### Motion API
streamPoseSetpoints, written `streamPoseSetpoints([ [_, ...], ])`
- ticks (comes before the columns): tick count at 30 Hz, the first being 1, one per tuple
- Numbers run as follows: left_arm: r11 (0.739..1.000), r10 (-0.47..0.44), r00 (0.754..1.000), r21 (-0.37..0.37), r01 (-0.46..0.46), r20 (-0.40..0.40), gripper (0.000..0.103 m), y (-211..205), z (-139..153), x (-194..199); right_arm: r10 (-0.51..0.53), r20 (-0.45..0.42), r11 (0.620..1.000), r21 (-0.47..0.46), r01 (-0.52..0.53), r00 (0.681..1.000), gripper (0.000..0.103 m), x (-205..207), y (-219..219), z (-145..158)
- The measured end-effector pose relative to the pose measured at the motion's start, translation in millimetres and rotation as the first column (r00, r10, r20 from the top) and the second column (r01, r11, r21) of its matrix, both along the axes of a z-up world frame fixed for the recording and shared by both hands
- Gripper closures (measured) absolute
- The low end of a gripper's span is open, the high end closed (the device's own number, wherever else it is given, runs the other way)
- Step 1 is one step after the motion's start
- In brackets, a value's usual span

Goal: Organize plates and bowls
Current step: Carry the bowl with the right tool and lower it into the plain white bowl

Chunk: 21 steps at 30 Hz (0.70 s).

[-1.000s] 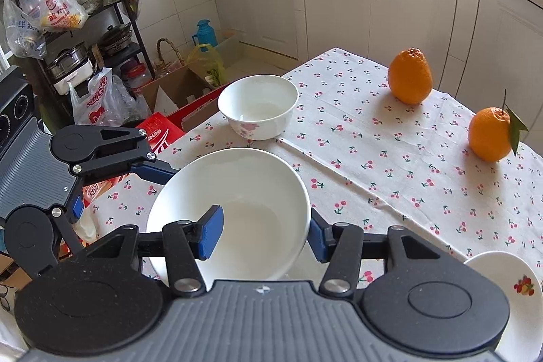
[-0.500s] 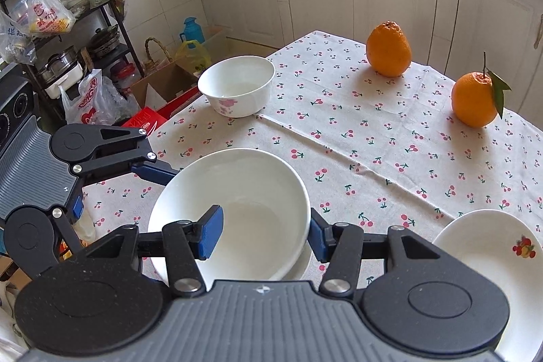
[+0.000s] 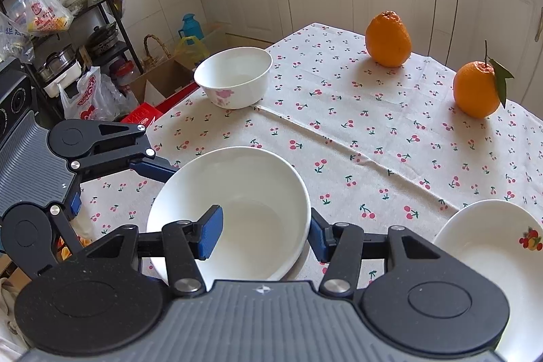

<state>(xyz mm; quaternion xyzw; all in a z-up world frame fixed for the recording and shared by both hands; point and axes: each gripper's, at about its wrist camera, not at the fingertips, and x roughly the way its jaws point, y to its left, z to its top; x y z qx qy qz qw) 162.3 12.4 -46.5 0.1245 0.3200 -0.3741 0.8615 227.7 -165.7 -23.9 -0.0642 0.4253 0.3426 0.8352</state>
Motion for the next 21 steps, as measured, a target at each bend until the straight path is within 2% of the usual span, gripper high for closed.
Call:
streamPoseSetpoints([
  [10, 1.0, 0.001, 1.0, 0.011, -0.001, 0.003, 0.02, -0.3, -1.9, 0.7, 0.0, -0.001, 1.0, -0.002, 0.0, 1.0, 0.043, 0.9, 0.0, -2.6],
  [12, 1.0, 0.003, 1.0, 0.007, -0.003, 0.0, 0.019, 1.0, -2.5, 0.9, 0.0, 0.001, 1.0, -0.005, 0.0, 1.0, 0.038, 0.9, 0.4, -2.6],
  [14, 1.0, 0.007, 1.0, 0.003, -0.007, 0.007, 0.015, 2.3, -1.8, 0.2, 0.0, 0.013, 1.0, -0.01, 0.0, 1.0, 0.023, -1.1, 0.6, -3.4],
  [16, 1.0, 0.009, 1.0, -0.007, -0.009, 0.015, 0.011, 4.5, 0.6, -1.2, 0.001, 0.032, 1.0, 0.002, -0.001, 0.999, 0.013, -4.1, -0.3, -1.9],
  [21, 1.0, 0.016, 1.0, -0.016, -0.016, 0.019, 0.008, 10.0, 3.5, -6.6, -0.023, 0.089, 1.0, 0.003, 0.023, 0.996, 0.002, -15.8, -1.1, 2.9],
])
